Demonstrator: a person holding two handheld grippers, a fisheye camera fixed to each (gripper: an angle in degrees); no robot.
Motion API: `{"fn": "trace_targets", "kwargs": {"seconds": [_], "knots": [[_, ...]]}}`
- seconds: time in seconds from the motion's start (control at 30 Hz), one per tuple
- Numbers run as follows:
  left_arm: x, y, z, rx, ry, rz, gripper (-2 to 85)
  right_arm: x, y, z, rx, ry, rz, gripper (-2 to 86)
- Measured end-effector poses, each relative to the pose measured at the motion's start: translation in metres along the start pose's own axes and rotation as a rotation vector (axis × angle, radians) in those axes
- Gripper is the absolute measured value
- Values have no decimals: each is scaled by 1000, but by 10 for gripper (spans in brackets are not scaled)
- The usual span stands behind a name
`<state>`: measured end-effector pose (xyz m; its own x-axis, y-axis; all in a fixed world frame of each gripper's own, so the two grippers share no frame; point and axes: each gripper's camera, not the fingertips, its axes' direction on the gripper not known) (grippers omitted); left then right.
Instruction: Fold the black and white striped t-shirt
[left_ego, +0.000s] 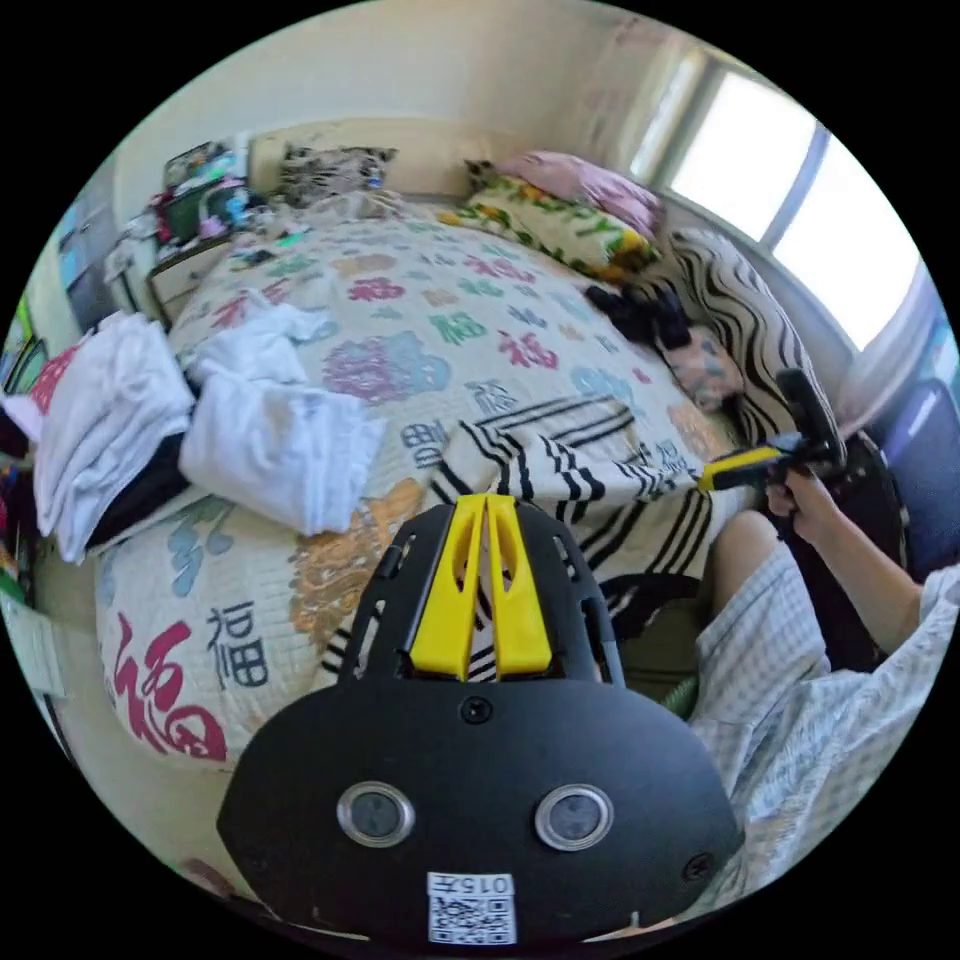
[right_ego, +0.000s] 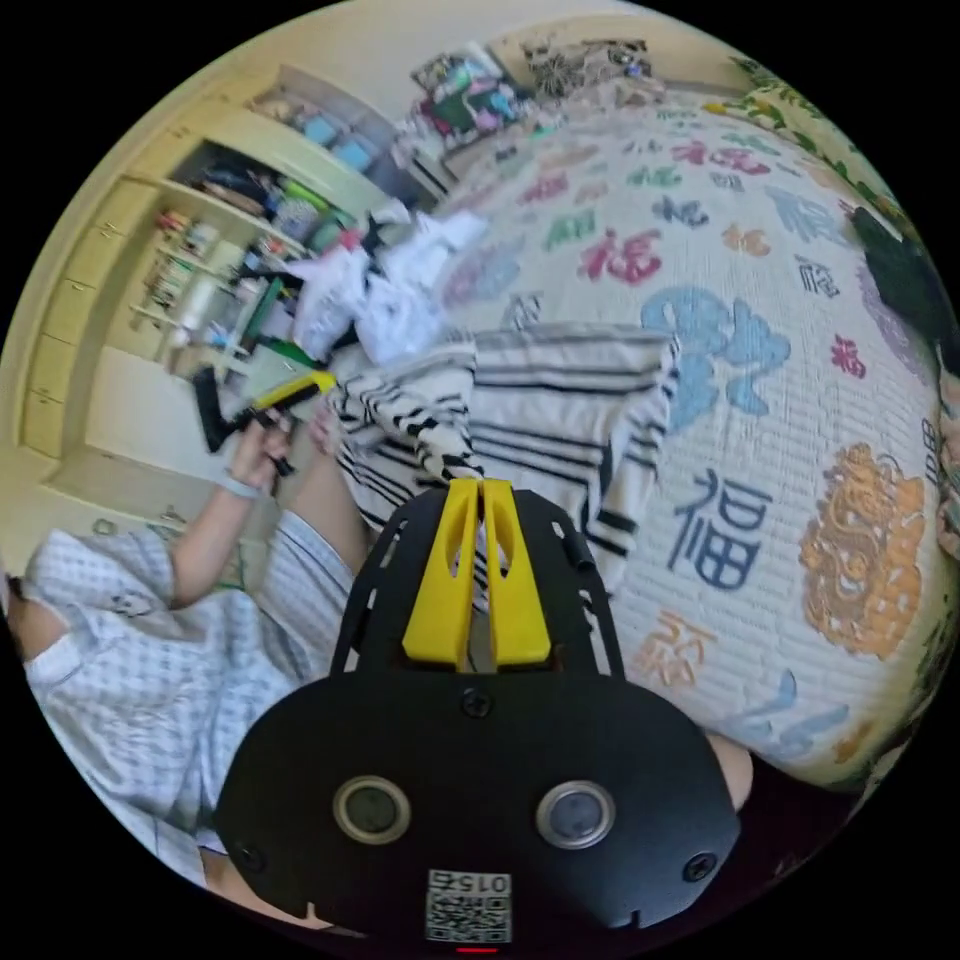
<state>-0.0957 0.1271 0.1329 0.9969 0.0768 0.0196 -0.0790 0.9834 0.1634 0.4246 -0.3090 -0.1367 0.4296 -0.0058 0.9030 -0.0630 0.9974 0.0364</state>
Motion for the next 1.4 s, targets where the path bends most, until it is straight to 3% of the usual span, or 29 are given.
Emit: {"fn": "trace_targets", "kwargs": {"seconds": [0.07, 0.13, 0.17, 0.27, 0.33, 0.37, 0.43, 0.63, 0.77, 0.9, 0.97, 1.2, 1.4], "knots": [[-25, 10, -11, 6, -8, -60, -3, -4, -5, -14, 126, -193, -36, -2], [-41, 24, -14, -34, -230, -114, -2, -13, -16, -13, 150, -209, -43, -2], [-44, 27, -14, -39, -247, -124, -1, -22, -22, -10, 171, -186, -70, 0], [-62, 43, -11, -107, -269, -239, 7, -41, -32, 7, 108, -263, -139, 16], [-53, 51, -23, -64, -247, -226, 73, -55, -26, 26, 11, -217, -179, 40], [-45, 51, -28, -36, -222, -180, 79, -63, -17, 41, -66, -166, -202, 64], [3, 44, -41, 74, 3, 154, 91, -72, 0, 67, -197, -99, -220, 96], [120, -17, 4, -16, 142, 631, 130, -110, 48, 146, -444, 60, -303, 123], [165, -48, 81, -315, 85, 791, 128, -137, 53, 170, -466, 140, -339, 121], [166, -67, 141, -615, 177, 684, 44, -150, 56, 166, -381, 125, -301, 109], [159, -70, 142, -633, 201, 634, 8, -153, 59, 164, -360, 125, -281, 109], [56, -48, 37, -205, 98, 260, -8, -173, 62, 167, -308, 121, -266, 115], [-17, 13, 10, -168, 81, -21, -9, -221, 51, 185, -286, 233, -385, 123]]}}
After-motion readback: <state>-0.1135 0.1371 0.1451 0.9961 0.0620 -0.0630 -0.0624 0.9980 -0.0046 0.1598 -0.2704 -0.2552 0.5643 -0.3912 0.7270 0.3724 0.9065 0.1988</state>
